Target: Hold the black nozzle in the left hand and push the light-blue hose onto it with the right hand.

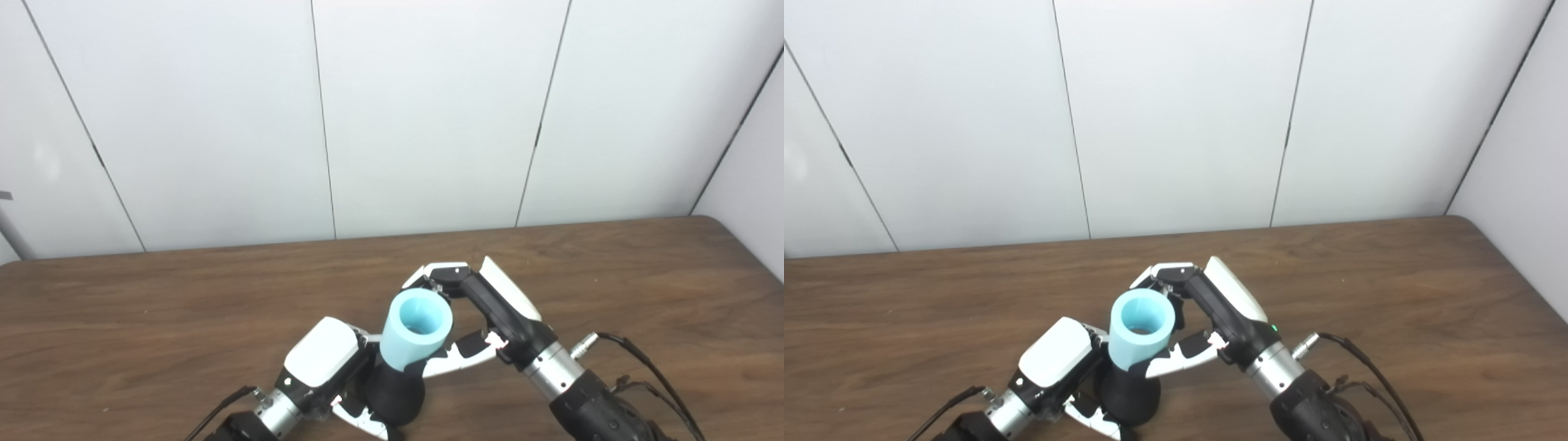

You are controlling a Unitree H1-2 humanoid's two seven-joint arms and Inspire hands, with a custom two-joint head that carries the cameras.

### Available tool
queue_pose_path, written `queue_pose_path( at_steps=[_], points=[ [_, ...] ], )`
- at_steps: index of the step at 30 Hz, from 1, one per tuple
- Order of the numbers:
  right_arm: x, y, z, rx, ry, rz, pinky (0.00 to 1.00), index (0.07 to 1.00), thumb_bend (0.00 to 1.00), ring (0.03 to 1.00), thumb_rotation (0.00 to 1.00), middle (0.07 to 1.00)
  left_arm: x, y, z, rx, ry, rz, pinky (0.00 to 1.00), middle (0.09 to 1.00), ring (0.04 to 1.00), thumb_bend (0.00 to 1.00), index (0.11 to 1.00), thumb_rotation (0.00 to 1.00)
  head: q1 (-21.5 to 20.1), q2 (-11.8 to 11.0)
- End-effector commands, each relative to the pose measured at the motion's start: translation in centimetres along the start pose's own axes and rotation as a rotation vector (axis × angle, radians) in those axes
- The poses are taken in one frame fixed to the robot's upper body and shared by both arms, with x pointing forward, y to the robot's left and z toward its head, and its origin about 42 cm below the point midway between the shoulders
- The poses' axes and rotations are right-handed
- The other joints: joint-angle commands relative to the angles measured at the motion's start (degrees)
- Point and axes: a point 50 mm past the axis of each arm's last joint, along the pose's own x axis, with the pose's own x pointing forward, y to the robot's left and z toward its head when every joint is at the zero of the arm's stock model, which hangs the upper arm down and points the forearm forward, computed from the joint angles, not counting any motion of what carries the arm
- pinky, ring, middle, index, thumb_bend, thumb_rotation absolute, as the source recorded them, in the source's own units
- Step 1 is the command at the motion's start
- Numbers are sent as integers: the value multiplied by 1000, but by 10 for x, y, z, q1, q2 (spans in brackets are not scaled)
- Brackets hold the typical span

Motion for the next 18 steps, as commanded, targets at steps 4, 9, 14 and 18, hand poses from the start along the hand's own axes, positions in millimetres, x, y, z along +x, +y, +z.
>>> queue_pose_path(
  at_steps=[4, 9, 14, 18],
  points=[
    [0, 2, 9, -48, -63, 6, 246, 526, 521, 311, 0, 455, -37, -55, 16, -109, 68, -123, 213, 425, 296, 519, 517, 0, 0, 1],
    [1, 5, 9, -38, -66, 5, 253, 526, 520, 322, 0, 451, -37, -55, 16, -115, 69, -119, 225, 438, 315, 521, 513, 0, 1, 1],
    [1, 7, 9, -21, -69, 3, 228, 529, 519, 297, 0, 442, -38, -55, 16, -104, 65, -119, 229, 437, 319, 521, 512, 0, 3, 1],
    [0, 8, 10, -8, -64, 4, 219, 531, 518, 286, 0, 439, -39, -55, 17, -110, 68, -116, 198, 416, 284, 518, 515, 0, 3, 2]
  ],
)
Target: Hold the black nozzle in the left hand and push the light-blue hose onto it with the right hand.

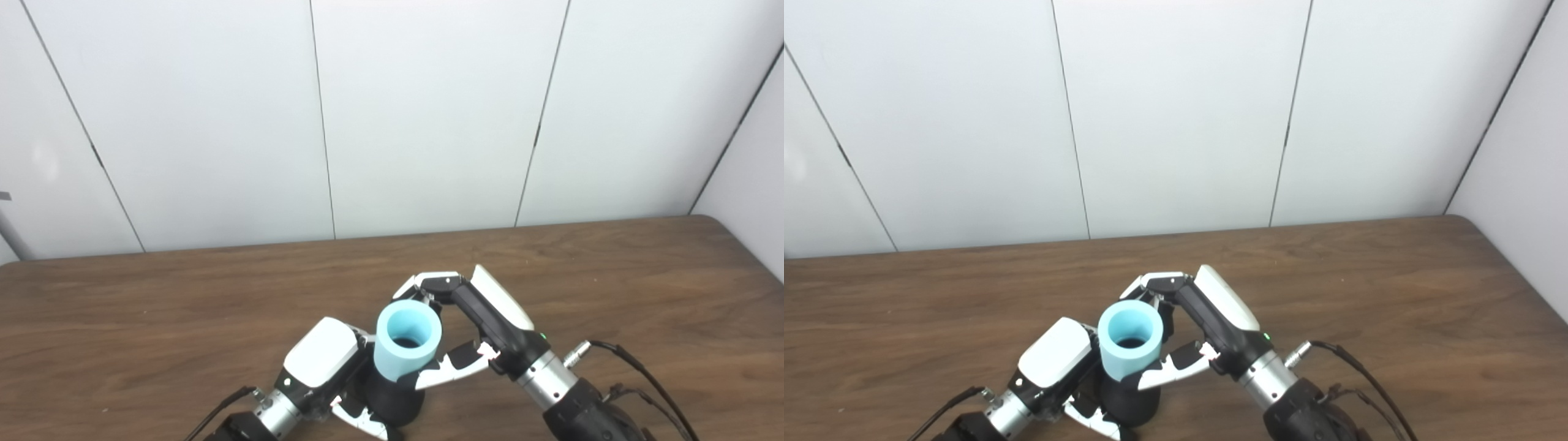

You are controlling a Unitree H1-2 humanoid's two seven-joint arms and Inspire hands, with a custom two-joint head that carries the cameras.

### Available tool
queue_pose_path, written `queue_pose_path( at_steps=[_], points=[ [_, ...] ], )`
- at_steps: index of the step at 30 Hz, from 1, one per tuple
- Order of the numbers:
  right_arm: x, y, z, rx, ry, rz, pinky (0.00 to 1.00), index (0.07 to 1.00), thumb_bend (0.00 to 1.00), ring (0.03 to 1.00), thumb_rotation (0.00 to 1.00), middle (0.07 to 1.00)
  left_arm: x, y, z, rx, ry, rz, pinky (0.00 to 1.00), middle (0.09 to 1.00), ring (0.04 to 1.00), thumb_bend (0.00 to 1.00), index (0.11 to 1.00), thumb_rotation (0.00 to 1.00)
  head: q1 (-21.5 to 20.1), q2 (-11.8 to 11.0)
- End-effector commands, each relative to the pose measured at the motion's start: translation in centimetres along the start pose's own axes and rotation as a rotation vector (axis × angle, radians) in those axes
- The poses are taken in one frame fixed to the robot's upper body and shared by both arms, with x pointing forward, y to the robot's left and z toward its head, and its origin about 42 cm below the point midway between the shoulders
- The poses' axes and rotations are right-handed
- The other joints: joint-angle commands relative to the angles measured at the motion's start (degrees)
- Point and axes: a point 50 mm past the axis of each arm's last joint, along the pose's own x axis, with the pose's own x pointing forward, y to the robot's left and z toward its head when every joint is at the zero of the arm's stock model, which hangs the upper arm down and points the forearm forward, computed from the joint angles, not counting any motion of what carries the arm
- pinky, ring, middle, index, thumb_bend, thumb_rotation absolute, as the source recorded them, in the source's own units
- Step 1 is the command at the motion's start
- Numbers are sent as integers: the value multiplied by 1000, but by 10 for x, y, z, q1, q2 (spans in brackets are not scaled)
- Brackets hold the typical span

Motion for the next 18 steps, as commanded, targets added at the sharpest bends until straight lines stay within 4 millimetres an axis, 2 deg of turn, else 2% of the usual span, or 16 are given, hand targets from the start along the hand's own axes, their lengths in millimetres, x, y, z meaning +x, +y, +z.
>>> queue_pose_path(
  at_steps=[1, 5, 8, 11, 13, 18],
  points=[
    [3, -1, 7, 0, -46, -4, 221, 531, 519, 287, 0, 440, -38, -55, 17, -114, 65, -114, 198, 415, 284, 518, 515, 0, -1, 1],
    [2, 0, 6, -5, -43, 0, 221, 531, 518, 286, 0, 439, -39, -54, 17, -118, 63, -108, 252, 446, 346, 522, 506, 0, -1, 1],
    [2, -1, 6, -23, -38, -1, 236, 529, 519, 304, 0, 444, -40, -54, 17, -122, 64, -108, 234, 448, 325, 521, 510, 0, -2, 2],
    [1, -3, 5, -52, -35, -9, 190, 533, 518, 257, 0, 431, -41, -54, 17, -120, 63, -110, 251, 459, 346, 522, 506, 0, -3, 2],
    [1, -5, 5, -43, -31, -13, 247, 527, 520, 315, 0, 445, -41, -54, 17, -119, 64, -115, 251, 459, 345, 522, 506, 0, -3, 2],
    [0, -11, 5, -25, -33, -21, 242, 521, 521, 312, 0, 460, -42, -54, 17, -123, 64, -109, 216, 440, 309, 520, 515, 0, -3, 5]
  ],
)
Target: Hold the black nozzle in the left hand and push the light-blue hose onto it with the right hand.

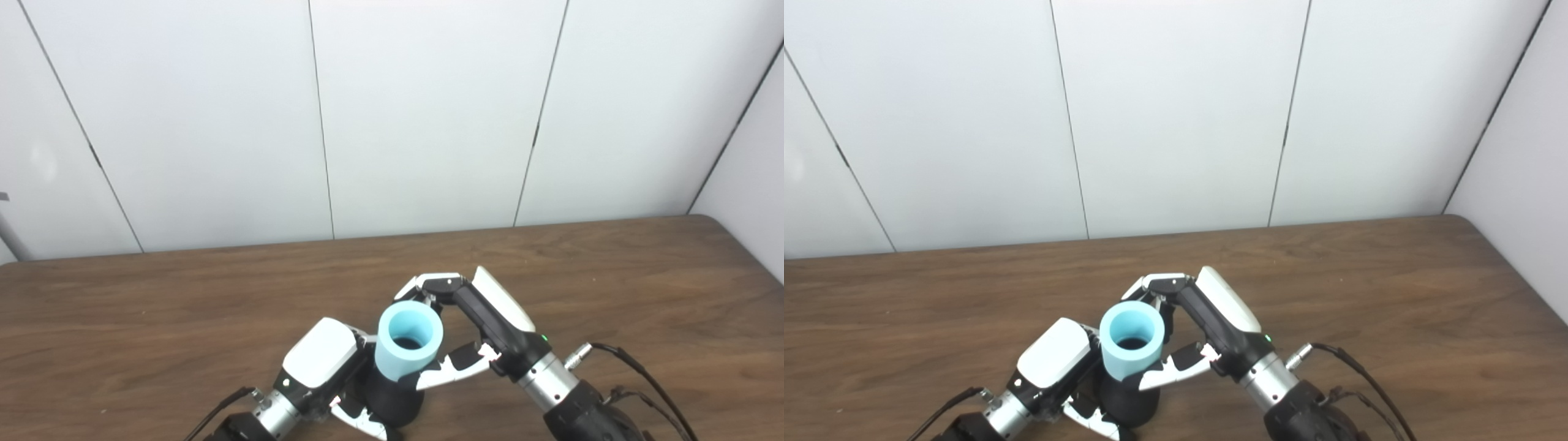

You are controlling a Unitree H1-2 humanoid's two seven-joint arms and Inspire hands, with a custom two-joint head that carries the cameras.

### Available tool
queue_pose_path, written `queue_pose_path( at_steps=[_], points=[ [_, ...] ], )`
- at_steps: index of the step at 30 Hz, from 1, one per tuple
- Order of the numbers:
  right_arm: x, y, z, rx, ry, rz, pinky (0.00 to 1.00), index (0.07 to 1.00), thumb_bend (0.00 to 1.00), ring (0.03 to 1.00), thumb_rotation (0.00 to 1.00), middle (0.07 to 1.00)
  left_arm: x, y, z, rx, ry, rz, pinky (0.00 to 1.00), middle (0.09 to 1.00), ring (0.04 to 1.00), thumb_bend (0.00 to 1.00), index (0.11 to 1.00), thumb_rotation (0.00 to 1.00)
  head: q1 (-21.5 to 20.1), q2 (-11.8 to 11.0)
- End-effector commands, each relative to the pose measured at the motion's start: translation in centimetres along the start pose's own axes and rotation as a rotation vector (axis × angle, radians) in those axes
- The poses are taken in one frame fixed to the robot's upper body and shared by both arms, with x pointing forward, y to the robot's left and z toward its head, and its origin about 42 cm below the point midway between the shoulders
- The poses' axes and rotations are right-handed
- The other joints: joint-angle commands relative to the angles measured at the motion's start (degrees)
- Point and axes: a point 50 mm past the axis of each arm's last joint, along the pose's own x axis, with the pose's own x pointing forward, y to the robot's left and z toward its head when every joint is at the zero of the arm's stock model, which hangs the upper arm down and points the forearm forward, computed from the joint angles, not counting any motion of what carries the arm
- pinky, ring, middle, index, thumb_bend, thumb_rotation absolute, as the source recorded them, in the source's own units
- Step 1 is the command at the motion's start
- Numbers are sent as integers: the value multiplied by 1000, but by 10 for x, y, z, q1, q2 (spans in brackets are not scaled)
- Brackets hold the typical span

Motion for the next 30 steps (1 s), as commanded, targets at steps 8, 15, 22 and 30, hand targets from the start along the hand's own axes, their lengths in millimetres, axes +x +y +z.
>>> queue_pose_path(
  at_steps=[8, 15, 22, 30],
  points=[
    [-2, -5, 4, -48, -15, 0, 253, 528, 520, 321, 0, 450, -41, -55, 16, -118, 64, -117, 246, 434, 335, 520, 513, 0, 0, 2],
    [-1, -6, 6, -25, -16, -8, 255, 522, 520, 326, 0, 457, -41, -55, 16, -122, 66, -115, 200, 415, 287, 518, 515, 0, 0, 1],
    [1, -6, 5, -15, -7, -16, 275, 521, 520, 349, 0, 461, -40, -54, 16, -122, 69, -119, 245, 455, 340, 522, 504, 0, 0, 1],
    [5, -7, 3, 13, 34, -5, 197, 524, 520, 274, 0, 457, -39, -55, 16, -116, 62, -113, 199, 432, 288, 520, 516, 0, 1, 2]
  ],
)
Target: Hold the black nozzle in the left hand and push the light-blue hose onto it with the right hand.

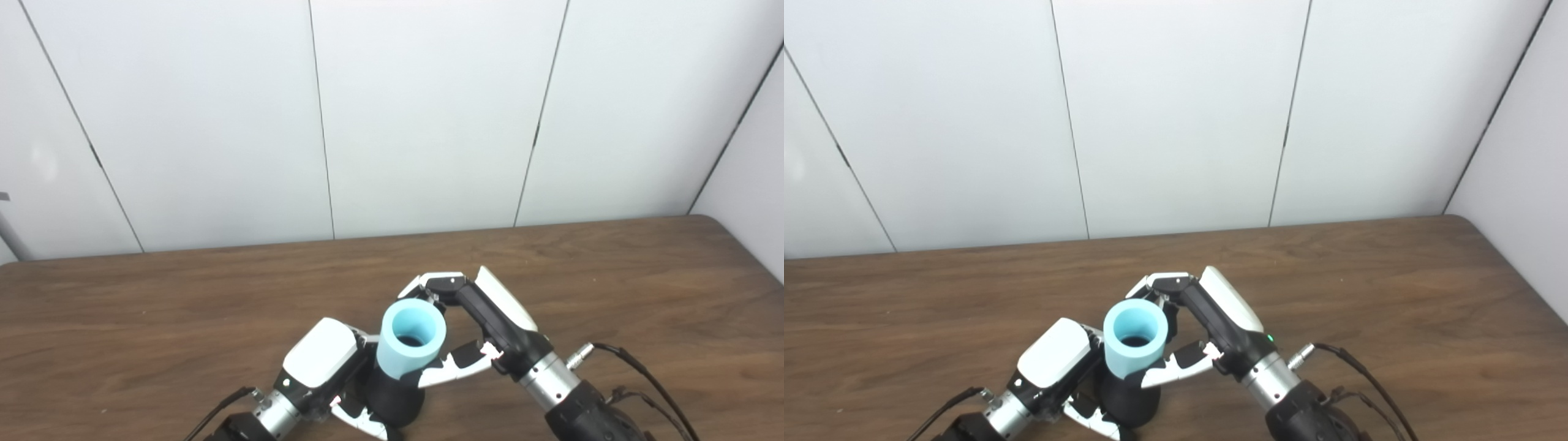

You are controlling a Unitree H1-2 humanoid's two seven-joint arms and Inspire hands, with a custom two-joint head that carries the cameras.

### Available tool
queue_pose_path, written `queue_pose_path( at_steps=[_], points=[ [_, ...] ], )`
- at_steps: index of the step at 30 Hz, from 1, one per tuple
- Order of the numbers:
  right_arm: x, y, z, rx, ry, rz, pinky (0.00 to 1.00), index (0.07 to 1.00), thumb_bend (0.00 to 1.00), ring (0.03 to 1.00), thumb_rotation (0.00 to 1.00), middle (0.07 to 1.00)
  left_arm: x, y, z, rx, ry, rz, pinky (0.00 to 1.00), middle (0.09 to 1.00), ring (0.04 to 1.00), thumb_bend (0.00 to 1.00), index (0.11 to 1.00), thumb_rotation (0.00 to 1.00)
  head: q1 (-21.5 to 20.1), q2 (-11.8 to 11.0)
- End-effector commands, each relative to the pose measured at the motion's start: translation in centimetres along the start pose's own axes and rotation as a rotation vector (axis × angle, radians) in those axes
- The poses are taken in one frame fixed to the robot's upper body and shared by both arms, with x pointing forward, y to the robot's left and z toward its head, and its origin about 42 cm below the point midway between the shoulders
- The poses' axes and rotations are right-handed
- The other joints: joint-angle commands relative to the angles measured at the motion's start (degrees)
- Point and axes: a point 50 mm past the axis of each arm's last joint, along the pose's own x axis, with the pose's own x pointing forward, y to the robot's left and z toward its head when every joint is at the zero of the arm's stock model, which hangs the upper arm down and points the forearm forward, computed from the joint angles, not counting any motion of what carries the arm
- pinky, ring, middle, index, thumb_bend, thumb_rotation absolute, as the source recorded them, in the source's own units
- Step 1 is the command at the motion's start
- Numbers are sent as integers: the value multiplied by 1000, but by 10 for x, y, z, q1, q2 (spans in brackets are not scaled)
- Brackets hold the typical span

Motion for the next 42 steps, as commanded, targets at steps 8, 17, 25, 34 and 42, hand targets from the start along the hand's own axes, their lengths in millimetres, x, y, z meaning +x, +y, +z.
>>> queue_pose_path(
  at_steps=[8, 17, 25, 34, 42],
  points=[
    [6, -9, 1, 52, 29, 19, 183, 524, 520, 256, 0, 456, -39, -55, 17, -114, 62, -115, 227, 447, 321, 521, 511, 0, 2, 2],
    [8, -7, -3, 52, 31, 31, 195, 534, 517, 271, 0, 439, -41, -59, 18, -120, 64, -130, 243, 456, 340, 522, 508, 0, 2, 5],
    [8, -5, -2, 33, 22, 31, 194, 534, 517, 273, 0, 433, -42, -62, 16, -130, 68, -135, 239, 445, 333, 521, 511, 0, 2, 6],
    [7, -5, -1, -2, 18, 38, 160, 534, 516, 233, 0, 419, -43, -64, 15, -131, 71, -145, 198, 411, 282, 516, 520, 0, 2, 8],
    [9, -1, 2, 25, 1, 39, 219, 527, 519, 292, 0, 445, -43, -66, 16, -141, 68, -141, 257, 455, 349, 522, 507, 0, 2, 8]
  ],
)
